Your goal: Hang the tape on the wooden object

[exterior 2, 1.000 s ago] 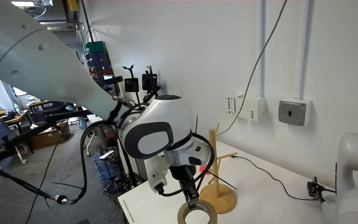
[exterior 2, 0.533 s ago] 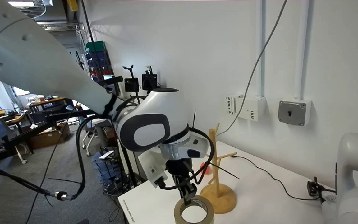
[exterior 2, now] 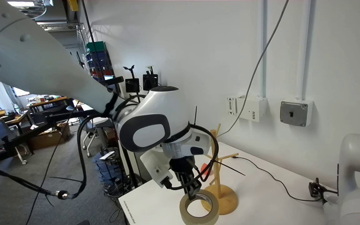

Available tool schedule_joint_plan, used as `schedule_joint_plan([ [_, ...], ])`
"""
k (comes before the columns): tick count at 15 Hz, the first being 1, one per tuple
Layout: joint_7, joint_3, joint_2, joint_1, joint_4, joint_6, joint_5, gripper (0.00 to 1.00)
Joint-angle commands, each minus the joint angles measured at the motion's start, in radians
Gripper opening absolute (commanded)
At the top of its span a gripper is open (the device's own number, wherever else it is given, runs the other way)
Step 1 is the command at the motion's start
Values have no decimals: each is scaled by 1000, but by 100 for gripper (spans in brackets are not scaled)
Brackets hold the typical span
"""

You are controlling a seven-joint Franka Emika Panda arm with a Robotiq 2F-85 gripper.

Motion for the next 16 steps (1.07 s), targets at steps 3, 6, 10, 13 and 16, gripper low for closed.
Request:
schedule_joint_plan([
  [3, -182, 58, -25, -28, -40, 159, 268, 6],
  [6, -264, 84, -22, -28, -45, 216, 418, 6],
  [10, -360, 92, -18, -14, -40, 255, 578, 6],
  [13, -396, 89, -15, -13, -42, 275, 621, 6],
  [16, -390, 86, -13, -11, -46, 295, 628, 6],
])
